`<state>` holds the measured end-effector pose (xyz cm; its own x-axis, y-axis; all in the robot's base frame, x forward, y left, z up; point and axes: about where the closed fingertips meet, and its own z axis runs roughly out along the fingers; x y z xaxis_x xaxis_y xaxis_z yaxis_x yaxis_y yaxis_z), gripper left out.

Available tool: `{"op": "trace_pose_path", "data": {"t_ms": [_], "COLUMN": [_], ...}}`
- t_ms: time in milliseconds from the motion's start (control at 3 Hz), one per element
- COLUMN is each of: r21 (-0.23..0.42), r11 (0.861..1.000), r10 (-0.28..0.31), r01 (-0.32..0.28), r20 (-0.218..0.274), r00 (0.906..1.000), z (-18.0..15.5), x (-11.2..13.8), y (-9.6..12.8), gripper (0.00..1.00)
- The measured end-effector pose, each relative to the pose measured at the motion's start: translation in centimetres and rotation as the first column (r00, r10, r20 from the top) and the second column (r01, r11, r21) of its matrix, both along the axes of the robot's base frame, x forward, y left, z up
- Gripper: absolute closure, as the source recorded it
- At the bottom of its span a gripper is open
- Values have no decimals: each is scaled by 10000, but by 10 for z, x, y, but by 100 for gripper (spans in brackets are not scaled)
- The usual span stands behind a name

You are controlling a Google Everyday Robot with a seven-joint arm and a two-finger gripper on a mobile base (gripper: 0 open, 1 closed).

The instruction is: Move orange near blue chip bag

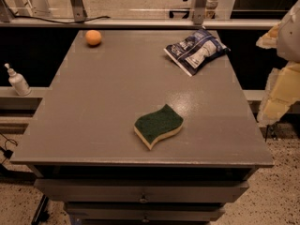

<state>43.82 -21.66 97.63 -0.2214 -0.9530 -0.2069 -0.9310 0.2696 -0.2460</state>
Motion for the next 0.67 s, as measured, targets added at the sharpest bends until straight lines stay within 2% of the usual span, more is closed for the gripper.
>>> {"op": "trace_pose_path", "data": {"t_ms": [333,667], "r21": [50,506], "r11": [10000,9978], "r10": [53,410], "r01": [-54,-425], "r20": [141,311], "r00": [9999,9987], "z": [2,-6], "x": [1,21], "y": [3,27], "gripper": [0,0]}}
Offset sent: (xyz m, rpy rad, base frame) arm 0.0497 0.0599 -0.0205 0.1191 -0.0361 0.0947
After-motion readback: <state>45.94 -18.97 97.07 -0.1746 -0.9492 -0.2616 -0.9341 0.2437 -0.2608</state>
